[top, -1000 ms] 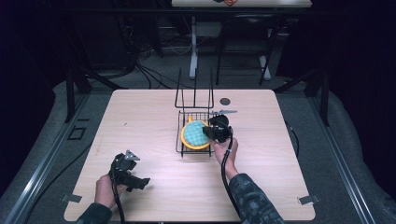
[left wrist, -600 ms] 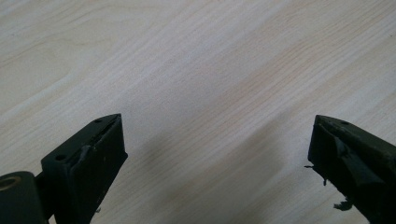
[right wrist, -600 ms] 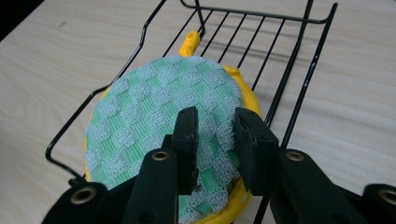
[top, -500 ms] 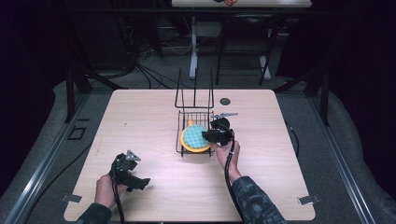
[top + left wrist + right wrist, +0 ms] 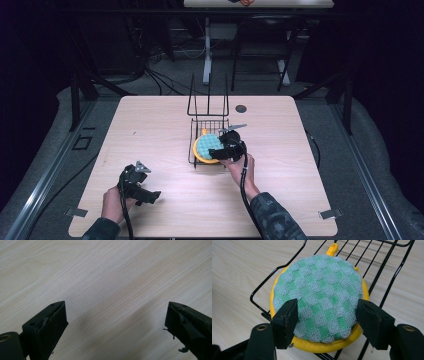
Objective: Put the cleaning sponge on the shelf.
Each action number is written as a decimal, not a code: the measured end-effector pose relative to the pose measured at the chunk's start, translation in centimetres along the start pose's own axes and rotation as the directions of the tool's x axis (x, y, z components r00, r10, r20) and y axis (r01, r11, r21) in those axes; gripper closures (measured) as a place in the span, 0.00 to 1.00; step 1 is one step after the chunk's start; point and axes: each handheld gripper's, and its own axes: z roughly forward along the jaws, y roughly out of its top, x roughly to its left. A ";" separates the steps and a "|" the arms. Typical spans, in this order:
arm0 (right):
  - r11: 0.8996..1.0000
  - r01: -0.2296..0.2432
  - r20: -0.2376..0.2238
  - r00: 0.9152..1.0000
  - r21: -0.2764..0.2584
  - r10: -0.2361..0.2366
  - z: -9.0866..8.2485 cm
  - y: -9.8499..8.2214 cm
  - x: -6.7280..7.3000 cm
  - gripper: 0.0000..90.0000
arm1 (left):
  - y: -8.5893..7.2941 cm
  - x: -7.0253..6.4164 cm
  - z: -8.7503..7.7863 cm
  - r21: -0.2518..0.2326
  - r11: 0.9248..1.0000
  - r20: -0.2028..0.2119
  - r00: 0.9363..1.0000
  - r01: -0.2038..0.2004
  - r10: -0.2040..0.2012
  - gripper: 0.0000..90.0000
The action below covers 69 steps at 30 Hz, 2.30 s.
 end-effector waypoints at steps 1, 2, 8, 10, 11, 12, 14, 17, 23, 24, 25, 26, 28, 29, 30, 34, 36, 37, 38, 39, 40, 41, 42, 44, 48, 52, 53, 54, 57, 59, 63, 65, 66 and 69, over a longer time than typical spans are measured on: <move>1.000 -0.003 0.006 1.000 0.002 0.003 0.1 0.1 0.2 0.38 | 0.0 0.0 0.0 0.000 1.000 0.000 1.000 0.000 0.000 0.04; 1.000 -0.006 0.014 1.000 0.003 0.006 0.1 0.1 0.3 0.38 | 0.0 0.0 0.0 0.000 1.000 -0.001 1.000 0.000 0.000 0.04; 0.999 -0.032 0.055 0.998 -0.007 0.033 0.7 0.1 0.7 0.36 | 0.0 0.1 0.0 0.003 1.000 0.000 1.000 -0.001 0.001 0.04; 0.999 -0.039 0.065 0.997 -0.017 0.040 0.8 0.1 0.7 0.36 | 0.0 0.1 0.0 0.001 1.000 0.000 1.000 0.000 0.000 0.04; 0.999 -0.046 0.065 0.997 -0.017 0.047 0.9 0.1 0.8 0.36 | 0.0 0.1 0.0 0.001 1.000 0.001 1.000 -0.001 0.001 0.04; 0.998 -0.055 0.063 0.996 -0.014 0.056 1.0 0.2 0.8 0.36 | 0.0 0.1 0.0 0.003 1.000 0.001 1.000 -0.001 0.001 0.04; 0.997 -0.067 0.052 0.996 -0.021 0.068 1.0 0.3 0.6 0.36 | 0.0 0.1 0.0 0.002 1.000 0.001 1.000 -0.001 0.001 0.04; 0.997 -0.066 0.040 0.997 -0.034 0.068 0.7 0.4 0.3 0.34 | -0.1 0.1 0.0 -0.002 1.000 -0.002 1.000 0.000 0.000 0.04; 0.997 -0.053 0.016 0.998 -0.058 0.054 -1.1 0.6 -0.5 0.32 | -0.1 0.1 -0.1 -0.003 1.000 -0.002 1.000 0.001 -0.001 0.04; 0.997 -0.058 0.006 0.998 -0.055 0.058 -1.6 0.6 -0.5 0.31 | -0.1 0.0 -0.1 -0.006 1.000 -0.003 1.000 0.001 -0.001 0.04; 0.997 -0.043 -0.005 0.999 -0.057 0.043 -2.0 0.6 -0.8 0.29 | -0.1 0.0 -0.2 -0.007 1.000 -0.003 1.000 0.000 0.000 0.04; 0.997 -0.042 -0.007 0.999 -0.058 0.041 -2.3 0.6 -0.8 0.28 | -0.1 0.0 -0.2 -0.007 1.000 -0.005 1.000 -0.001 0.001 0.04; 0.998 -0.030 -0.019 0.999 -0.061 0.029 -3.3 0.6 -1.0 0.27 | -0.1 0.0 -0.2 -0.008 1.000 -0.006 1.000 0.000 0.000 0.04; 0.997 -0.008 -0.023 1.000 -0.075 0.006 -3.9 0.5 -1.2 0.26 | -0.1 0.0 -0.2 -0.007 1.000 -0.005 1.000 0.001 -0.001 0.04; 0.997 -0.006 -0.030 1.000 -0.078 0.004 -4.4 0.5 -1.3 0.25 | -0.1 0.0 -0.2 -0.007 1.000 -0.005 1.000 0.001 -0.001 0.04; 0.995 0.026 -0.048 0.998 -0.092 -0.030 -6.5 0.1 -1.8 0.21 | -0.1 0.0 -0.2 -0.005 1.000 -0.006 1.000 0.002 -0.002 0.04; 0.994 0.036 -0.049 0.998 -0.102 -0.042 -7.4 -0.2 -2.0 0.19 | -0.1 0.0 -0.1 -0.006 1.000 -0.006 1.000 0.002 -0.002 0.04; 0.992 0.045 -0.052 0.997 -0.117 -0.052 -8.2 -0.4 -2.2 0.18 | -0.1 0.0 -0.1 -0.006 1.000 -0.007 1.000 0.003 -0.003 0.04; 0.990 0.055 -0.051 0.997 -0.126 -0.062 -8.6 -0.6 -2.3 0.17 | -0.1 0.0 -0.1 -0.006 1.000 -0.007 1.000 0.003 -0.003 0.04; 0.990 0.057 -0.048 0.997 -0.129 -0.064 -9.1 -0.8 -2.4 0.17 | -0.1 0.0 -0.1 -0.006 1.000 -0.006 1.000 0.004 -0.004 0.04; 0.989 0.065 -0.048 0.996 -0.136 -0.072 -9.7 -1.1 -2.6 0.17 | -0.1 0.0 -0.1 -0.005 1.000 -0.006 1.000 0.002 -0.002 0.04; 0.988 0.066 -0.048 0.996 -0.141 -0.073 -10.2 -1.3 -2.7 0.16 | 0.0 0.0 -0.1 -0.006 1.000 -0.006 1.000 0.002 -0.002 0.04; 0.987 0.073 -0.045 0.996 -0.141 -0.080 -10.7 -1.6 -2.9 0.16 | 0.0 -0.1 -0.1 -0.006 1.000 -0.010 1.000 0.002 -0.002 0.04; 0.986 0.079 -0.038 0.996 -0.146 -0.086 -11.6 -2.1 -3.3 0.15 | 0.0 -0.1 -0.1 -0.006 1.000 -0.012 1.000 0.002 -0.002 0.04; 0.985 0.078 -0.025 0.996 -0.151 -0.083 -13.1 -3.1 -4.1 0.15 | 0.0 0.0 -0.1 -0.004 1.000 -0.007 1.000 0.005 -0.005 0.04; 0.986 0.077 -0.003 0.997 -0.149 -0.078 -14.4 -4.4 -5.2 0.13 | 0.0 0.0 0.0 -0.003 1.000 -0.010 1.000 0.008 -0.009 0.04; 0.987 0.068 0.000 0.998 -0.148 -0.069 -14.7 -4.8 -5.5 0.13 | 0.0 0.0 0.0 -0.003 1.000 -0.009 1.000 0.008 -0.008 0.04; 0.986 0.064 0.004 0.998 -0.151 -0.065 -14.8 -5.1 -5.7 0.13 | -0.1 0.0 0.0 -0.006 1.000 -0.008 1.000 0.011 -0.011 0.04; 0.989 0.052 0.022 0.999 -0.140 -0.050 -15.5 -6.0 -6.5 0.12 | -0.1 0.0 0.1 -0.002 1.000 -0.010 1.000 0.013 -0.013 0.04; 0.990 0.043 0.036 0.999 -0.137 -0.038 -16.0 -6.9 -7.2 0.11 | -0.1 0.0 0.1 0.000 1.000 -0.006 1.000 0.016 -0.016 0.04; 0.991 0.014 0.058 0.998 -0.136 -0.006 -16.5 -8.3 -8.5 0.11 | -0.3 0.0 0.1 0.003 1.000 -0.013 1.000 0.016 -0.016 0.04; 0.994 -0.002 0.063 0.998 -0.113 0.010 -16.7 -9.0 -9.1 0.10 | -0.4 0.1 0.1 0.008 1.000 -0.010 1.000 0.014 -0.014 0.04; 0.994 -0.002 0.068 0.998 -0.111 0.009 -16.7 -9.3 -9.4 0.09 | -0.5 0.1 0.1 0.008 1.000 -0.011 1.000 0.019 -0.019 0.04; 0.997 -0.021 0.078 0.997 -0.080 0.027 -16.4 -10.3 -10.2 0.08 | -0.5 0.2 0.0 0.010 1.000 -0.013 1.000 0.016 -0.016 0.04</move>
